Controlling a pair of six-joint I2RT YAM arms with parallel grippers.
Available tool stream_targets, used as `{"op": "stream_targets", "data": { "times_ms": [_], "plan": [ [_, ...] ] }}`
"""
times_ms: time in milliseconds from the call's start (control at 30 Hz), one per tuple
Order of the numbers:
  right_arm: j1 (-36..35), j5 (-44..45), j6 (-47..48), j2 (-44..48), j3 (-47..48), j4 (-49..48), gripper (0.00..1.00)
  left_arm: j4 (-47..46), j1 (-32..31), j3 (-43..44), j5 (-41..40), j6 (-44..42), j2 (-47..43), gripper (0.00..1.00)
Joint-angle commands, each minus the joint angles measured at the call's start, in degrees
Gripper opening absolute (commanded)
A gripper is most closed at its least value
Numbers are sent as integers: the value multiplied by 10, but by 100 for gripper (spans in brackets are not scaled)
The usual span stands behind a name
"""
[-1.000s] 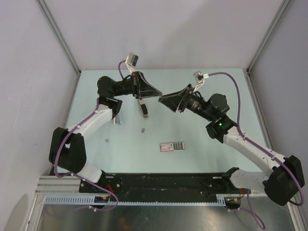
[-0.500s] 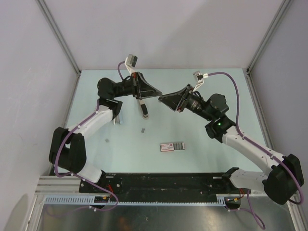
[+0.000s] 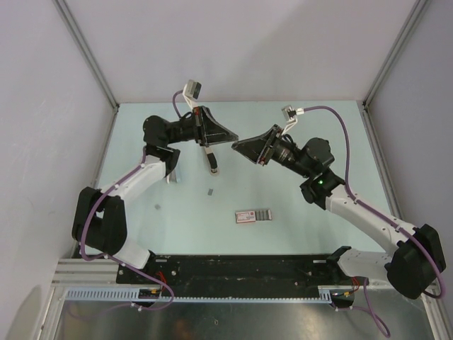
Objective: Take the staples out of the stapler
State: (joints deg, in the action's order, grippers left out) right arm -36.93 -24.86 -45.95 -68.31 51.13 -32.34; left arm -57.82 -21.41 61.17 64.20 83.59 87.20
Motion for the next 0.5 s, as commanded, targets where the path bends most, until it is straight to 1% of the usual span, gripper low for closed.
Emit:
{"op": "stream_targets", "data": {
  "times_ms": [0,33,67,200,233,300,367,467],
  "plan": [
    [-3,6,6,5,21,-8,30,-31,-3,-1,-7,-3,-14,0],
    [-3,8,9,8,21,-3,29,-31,-3,-1,-6,-6,-13,1],
    [-3,10,13,10,21,2,29,-31,-3,-2,-5,-10,-14,5],
    [-3,40,38,26,21,57,27,-29,4,-9,3,-28,-16,37],
    [-3,50,46,32,21,82,27,-22,9,-12,5,-37,-18,43],
    [-3,70,64,43,21,138,26,1,22,-21,9,-59,-24,48],
    [-3,88,81,52,21,197,25,39,37,-31,10,-95,-34,50],
    [-3,105,99,57,21,271,24,154,49,-38,3,-191,-57,51]
  ]
}}
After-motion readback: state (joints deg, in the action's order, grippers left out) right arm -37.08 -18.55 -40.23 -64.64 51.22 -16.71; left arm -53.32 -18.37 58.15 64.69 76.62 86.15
